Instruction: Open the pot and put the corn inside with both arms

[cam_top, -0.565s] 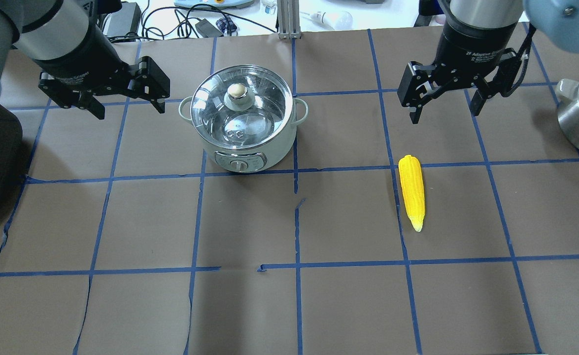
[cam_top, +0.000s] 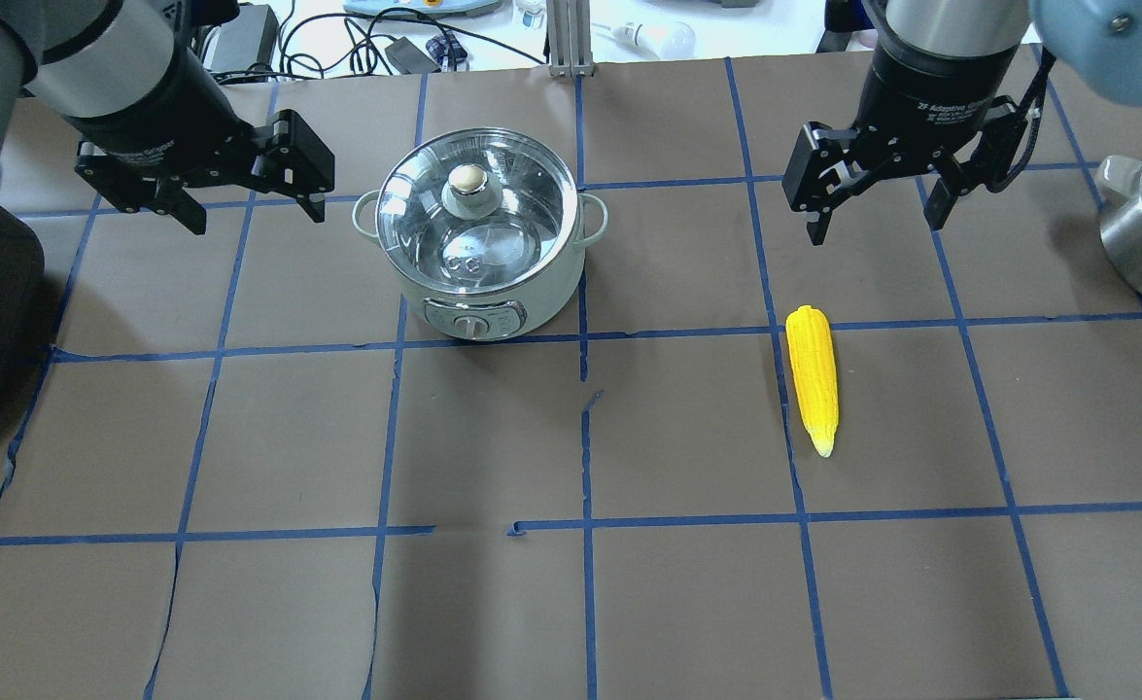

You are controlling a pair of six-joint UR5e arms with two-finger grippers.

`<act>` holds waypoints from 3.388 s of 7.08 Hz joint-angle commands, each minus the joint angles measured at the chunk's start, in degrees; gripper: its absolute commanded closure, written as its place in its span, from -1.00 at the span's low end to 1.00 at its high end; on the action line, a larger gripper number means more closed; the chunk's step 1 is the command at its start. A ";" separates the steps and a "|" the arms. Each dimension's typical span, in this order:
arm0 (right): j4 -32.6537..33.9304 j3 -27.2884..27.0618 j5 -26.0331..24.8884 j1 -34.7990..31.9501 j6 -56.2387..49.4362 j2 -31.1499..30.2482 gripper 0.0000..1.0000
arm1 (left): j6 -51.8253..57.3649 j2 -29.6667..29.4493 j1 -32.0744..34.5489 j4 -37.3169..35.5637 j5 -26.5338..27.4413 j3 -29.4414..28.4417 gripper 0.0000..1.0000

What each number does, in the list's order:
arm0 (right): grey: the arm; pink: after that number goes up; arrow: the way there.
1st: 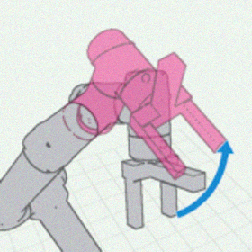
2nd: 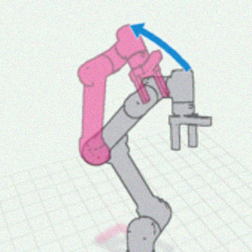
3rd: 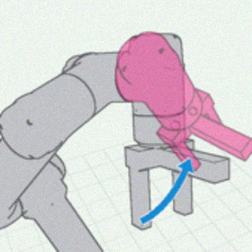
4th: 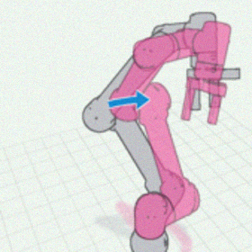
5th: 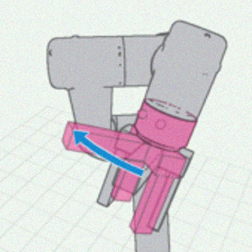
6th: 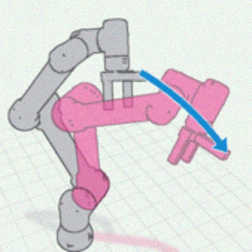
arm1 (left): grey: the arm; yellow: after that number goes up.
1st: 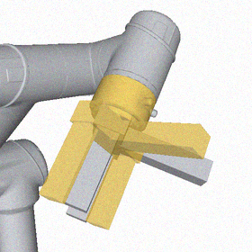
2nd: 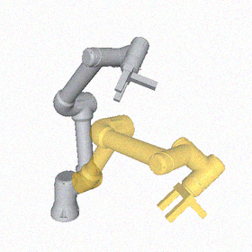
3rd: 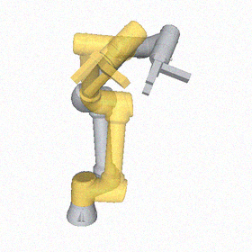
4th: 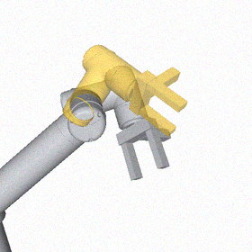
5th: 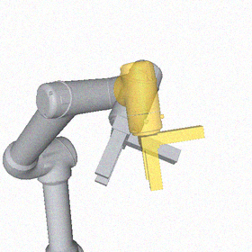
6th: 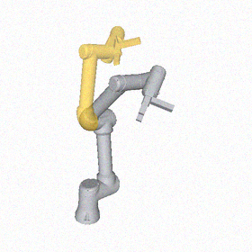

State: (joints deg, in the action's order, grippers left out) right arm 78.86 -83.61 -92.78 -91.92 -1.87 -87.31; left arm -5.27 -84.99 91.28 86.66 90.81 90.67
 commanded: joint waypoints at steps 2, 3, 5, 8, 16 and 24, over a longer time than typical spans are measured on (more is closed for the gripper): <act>0.24 -0.06 0.32 -0.01 0.81 0.21 -1.00 | 0.00 0.09 -0.05 0.00 0.16 0.03 -1.00; 1.81 -0.06 -0.20 0.07 0.82 0.30 -1.00 | 0.00 0.00 -0.31 0.00 0.07 -0.06 -1.00; 2.61 -0.06 -1.33 0.25 0.99 0.22 -1.00 | 0.00 -0.17 -0.49 0.00 -0.11 -0.06 -1.00; 6.73 -0.84 -1.35 0.34 3.09 0.92 -1.00 | 0.00 -0.26 -0.49 1.93 -0.19 -0.41 -1.00; 3.93 -1.20 -0.64 0.16 3.19 0.22 -1.00 | 0.00 2.99 -0.32 2.11 -0.55 0.12 -1.00; 23.81 -12.24 -0.73 0.34 2.93 5.56 -1.00 | 0.00 2.99 -0.32 2.37 -0.46 -0.14 -1.00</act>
State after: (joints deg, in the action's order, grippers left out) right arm 95.72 -91.80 -93.50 -91.59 1.17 -83.30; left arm -5.27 -82.00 91.01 88.93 90.35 90.73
